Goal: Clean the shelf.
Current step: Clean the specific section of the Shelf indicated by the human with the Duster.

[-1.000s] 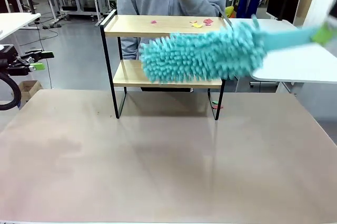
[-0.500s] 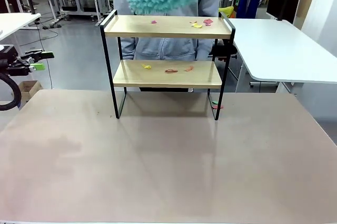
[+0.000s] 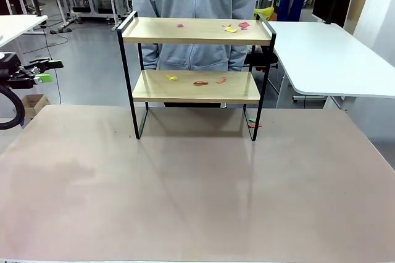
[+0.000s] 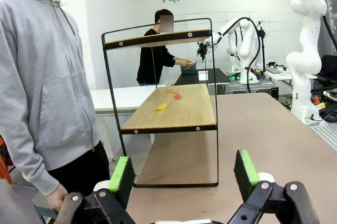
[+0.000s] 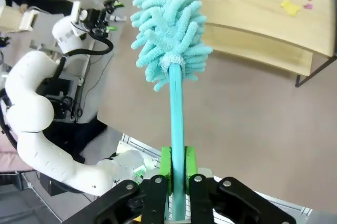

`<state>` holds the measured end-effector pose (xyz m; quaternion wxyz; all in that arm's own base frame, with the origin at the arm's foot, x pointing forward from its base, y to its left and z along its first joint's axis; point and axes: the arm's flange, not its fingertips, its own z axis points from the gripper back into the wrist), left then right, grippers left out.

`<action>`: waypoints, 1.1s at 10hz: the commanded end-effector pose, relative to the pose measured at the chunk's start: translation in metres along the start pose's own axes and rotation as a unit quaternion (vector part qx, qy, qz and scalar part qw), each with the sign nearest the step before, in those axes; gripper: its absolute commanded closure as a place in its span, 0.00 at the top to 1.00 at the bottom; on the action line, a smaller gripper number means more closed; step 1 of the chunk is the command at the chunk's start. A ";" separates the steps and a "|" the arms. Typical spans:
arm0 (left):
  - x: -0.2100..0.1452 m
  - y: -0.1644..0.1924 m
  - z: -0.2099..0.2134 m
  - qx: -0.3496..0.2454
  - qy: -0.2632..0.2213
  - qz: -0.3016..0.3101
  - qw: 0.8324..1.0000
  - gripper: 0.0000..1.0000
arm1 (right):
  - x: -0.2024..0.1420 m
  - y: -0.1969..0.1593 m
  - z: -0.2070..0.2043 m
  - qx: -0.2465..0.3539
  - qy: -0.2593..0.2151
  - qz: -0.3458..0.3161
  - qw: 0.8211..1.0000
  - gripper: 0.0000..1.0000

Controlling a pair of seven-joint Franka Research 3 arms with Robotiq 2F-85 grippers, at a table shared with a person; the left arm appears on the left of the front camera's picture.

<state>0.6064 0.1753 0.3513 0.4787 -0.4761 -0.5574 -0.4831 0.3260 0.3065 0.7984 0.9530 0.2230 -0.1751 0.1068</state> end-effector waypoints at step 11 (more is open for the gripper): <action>0.004 -0.002 0.000 0.000 -0.001 -0.003 1.000 1.00 | 0.039 0.133 -0.125 -0.151 -0.136 -0.091 0.975 0.13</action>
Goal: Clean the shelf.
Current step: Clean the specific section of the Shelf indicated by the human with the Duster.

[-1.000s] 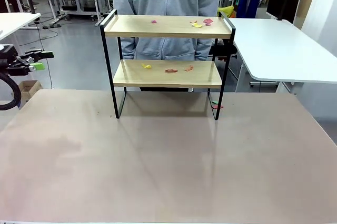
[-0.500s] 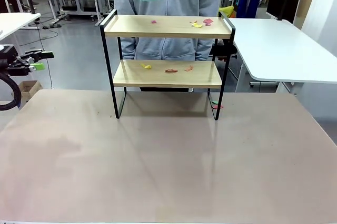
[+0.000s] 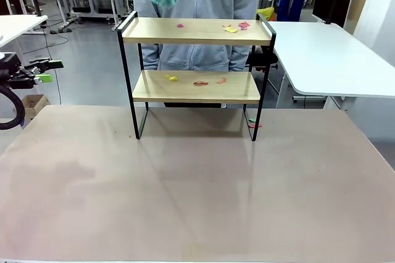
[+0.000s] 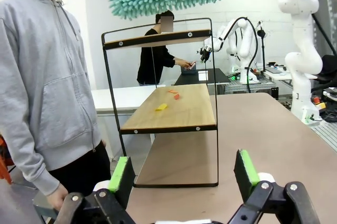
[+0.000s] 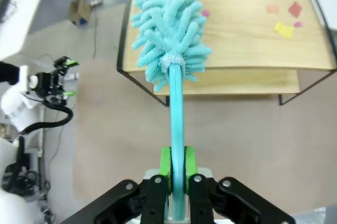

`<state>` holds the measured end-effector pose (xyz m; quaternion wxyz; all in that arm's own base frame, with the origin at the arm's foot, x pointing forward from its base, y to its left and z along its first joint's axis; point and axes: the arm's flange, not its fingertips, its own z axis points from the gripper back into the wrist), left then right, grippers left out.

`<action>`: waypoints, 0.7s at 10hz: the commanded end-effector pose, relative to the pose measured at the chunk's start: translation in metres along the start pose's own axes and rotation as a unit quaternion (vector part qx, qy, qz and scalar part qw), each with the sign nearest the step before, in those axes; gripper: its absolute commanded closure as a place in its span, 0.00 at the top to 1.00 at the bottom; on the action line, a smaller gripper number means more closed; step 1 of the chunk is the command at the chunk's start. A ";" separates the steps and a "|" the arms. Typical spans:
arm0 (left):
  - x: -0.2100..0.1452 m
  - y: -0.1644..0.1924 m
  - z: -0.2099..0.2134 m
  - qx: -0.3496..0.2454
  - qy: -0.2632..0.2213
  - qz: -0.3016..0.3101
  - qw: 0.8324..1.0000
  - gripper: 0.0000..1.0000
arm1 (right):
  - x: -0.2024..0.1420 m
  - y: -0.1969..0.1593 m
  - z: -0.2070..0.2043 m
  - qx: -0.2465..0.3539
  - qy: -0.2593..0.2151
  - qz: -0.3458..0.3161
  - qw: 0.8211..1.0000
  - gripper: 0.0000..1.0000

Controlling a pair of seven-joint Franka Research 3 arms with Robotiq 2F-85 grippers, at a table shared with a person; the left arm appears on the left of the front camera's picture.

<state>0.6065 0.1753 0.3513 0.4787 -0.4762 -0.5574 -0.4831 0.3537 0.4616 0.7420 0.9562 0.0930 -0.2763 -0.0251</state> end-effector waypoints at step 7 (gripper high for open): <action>0.004 -0.002 0.000 0.000 -0.001 -0.003 1.000 1.00 | -0.008 0.081 -0.044 -0.008 -0.033 -0.027 0.999 0.13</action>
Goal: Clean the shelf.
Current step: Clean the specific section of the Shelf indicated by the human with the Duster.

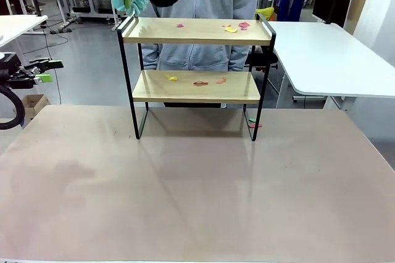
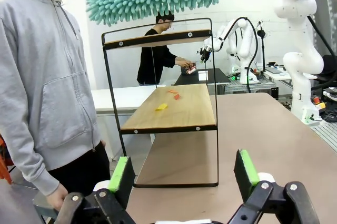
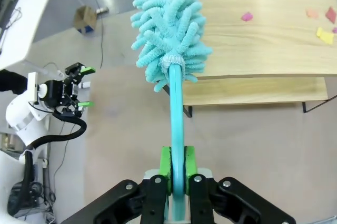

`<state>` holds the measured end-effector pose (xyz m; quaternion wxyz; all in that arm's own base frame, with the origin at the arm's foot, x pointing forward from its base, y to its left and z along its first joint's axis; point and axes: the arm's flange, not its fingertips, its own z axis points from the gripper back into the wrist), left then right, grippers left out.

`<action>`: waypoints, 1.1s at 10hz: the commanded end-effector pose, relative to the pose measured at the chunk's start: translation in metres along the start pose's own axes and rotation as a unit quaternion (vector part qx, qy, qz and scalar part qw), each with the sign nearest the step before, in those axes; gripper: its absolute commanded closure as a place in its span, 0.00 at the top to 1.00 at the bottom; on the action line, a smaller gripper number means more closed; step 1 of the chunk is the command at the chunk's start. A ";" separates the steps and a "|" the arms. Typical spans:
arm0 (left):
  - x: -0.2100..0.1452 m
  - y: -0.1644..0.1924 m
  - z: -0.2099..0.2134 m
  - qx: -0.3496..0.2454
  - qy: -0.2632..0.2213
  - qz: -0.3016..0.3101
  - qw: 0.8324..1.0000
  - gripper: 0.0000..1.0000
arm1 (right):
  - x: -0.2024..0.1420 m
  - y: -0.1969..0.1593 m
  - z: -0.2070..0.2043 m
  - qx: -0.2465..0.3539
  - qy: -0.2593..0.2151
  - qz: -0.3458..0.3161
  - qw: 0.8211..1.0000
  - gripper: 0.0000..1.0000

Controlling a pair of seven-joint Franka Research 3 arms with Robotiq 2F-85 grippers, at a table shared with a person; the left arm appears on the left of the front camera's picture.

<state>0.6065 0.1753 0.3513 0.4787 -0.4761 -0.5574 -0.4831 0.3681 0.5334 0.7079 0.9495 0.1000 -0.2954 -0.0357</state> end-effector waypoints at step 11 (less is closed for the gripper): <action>0.004 -0.002 0.000 0.000 -0.001 -0.003 1.000 1.00 | -0.016 0.003 -0.030 -0.038 0.025 0.003 0.999 0.13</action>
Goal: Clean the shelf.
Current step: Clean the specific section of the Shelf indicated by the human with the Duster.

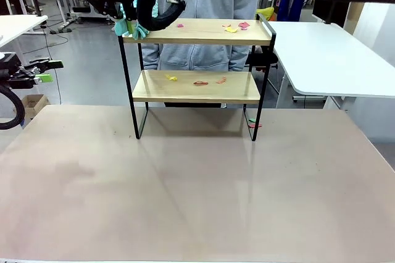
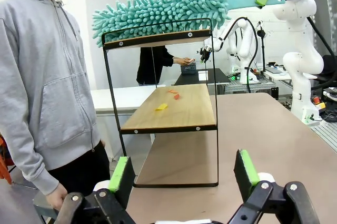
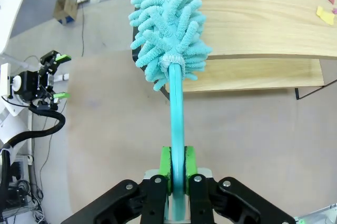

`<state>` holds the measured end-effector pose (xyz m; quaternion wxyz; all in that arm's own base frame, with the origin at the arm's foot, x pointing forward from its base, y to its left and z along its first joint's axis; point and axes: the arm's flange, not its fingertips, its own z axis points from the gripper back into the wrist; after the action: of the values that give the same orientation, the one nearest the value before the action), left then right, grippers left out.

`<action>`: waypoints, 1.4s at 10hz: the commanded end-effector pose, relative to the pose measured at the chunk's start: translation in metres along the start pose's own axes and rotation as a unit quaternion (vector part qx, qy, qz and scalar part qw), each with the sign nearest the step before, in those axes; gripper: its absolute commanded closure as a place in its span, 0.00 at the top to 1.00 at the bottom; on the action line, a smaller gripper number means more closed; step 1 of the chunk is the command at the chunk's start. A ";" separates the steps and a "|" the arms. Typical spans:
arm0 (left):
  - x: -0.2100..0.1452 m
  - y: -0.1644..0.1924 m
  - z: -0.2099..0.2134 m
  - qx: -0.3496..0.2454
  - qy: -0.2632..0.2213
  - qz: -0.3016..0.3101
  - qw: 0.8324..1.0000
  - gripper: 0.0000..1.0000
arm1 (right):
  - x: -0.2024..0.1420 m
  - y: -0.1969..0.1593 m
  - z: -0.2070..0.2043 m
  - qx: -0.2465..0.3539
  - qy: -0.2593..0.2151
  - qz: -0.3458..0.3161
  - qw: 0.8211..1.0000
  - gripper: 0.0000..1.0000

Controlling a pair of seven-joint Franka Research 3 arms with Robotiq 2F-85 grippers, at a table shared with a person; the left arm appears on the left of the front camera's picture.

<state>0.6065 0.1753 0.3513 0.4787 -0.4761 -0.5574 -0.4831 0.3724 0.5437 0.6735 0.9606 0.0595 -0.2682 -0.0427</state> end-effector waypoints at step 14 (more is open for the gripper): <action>0.004 -0.002 0.000 0.000 -0.001 -0.003 1.000 1.00 | 0.038 -0.192 0.004 -0.053 0.071 -0.028 0.996 0.13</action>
<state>0.6065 0.1754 0.3513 0.4787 -0.4761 -0.5575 -0.4831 0.4033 0.3691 0.6807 0.9749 0.0122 -0.2036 -0.0892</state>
